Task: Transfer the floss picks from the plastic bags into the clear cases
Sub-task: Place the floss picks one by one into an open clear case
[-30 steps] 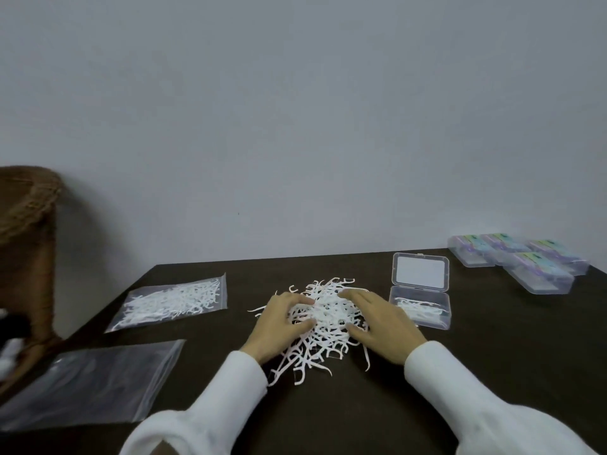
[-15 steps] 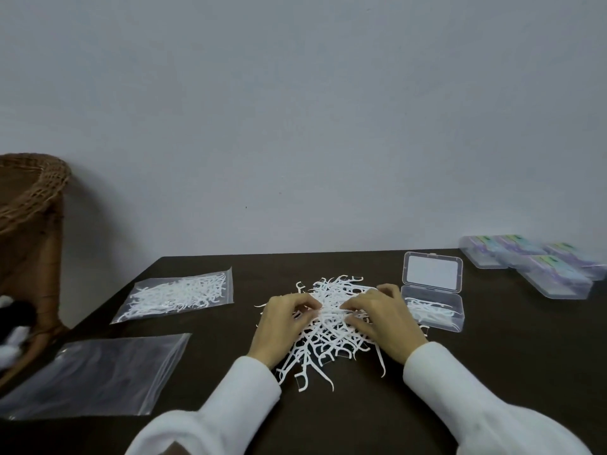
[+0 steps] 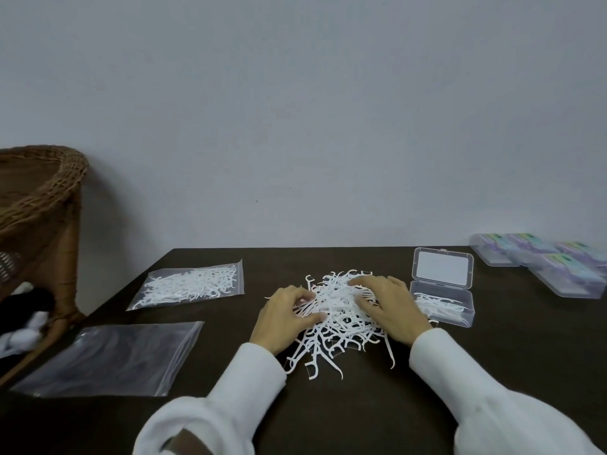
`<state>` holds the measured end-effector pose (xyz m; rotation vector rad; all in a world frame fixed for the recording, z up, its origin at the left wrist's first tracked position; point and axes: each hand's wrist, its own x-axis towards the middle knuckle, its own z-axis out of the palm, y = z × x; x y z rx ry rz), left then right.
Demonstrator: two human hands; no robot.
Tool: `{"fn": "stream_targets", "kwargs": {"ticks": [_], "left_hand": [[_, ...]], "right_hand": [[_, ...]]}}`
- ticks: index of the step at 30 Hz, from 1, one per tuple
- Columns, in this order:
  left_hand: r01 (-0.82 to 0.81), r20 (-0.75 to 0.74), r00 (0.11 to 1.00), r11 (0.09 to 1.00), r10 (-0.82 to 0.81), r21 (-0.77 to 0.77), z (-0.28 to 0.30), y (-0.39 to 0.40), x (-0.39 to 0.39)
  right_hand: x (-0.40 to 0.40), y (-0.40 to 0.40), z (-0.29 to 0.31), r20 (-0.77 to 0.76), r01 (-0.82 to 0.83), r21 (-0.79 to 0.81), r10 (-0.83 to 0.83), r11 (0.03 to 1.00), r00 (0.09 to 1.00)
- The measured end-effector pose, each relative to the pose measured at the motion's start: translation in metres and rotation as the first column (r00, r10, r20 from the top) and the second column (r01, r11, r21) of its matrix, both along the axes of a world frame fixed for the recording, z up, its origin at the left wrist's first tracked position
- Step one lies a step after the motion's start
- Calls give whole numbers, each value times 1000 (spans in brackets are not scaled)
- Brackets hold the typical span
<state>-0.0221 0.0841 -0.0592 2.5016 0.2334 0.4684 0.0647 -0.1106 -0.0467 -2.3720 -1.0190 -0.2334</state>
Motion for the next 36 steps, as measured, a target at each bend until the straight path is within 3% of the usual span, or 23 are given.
{"fn": "stream_targets", "kwargs": {"ticks": [3,10,16,21,26,36], "left_hand": [[0,16,1000,1000,0,7,1,-1,-1],[-47,99,994,996,40,72,7,-7,-4],[-10,88,996,1000,9,13,4,-4,1],[-13,84,996,1000,15,-16,4,-8,2],[-20,177,984,997,33,-76,8,-9,1],[23,362,929,962,81,-274,20,-14,2]], "right_hand": [[3,8,0,-62,18,-158,-28,987,998],[8,8,2,-29,-17,-112,14,994,999],[2,7,5,-61,-73,-248,59,966,996],[4,6,4,-162,-92,-69,80,993,984],[6,4,3,-202,-83,87,100,993,974],[14,-10,14,-378,10,444,178,896,908]]}}
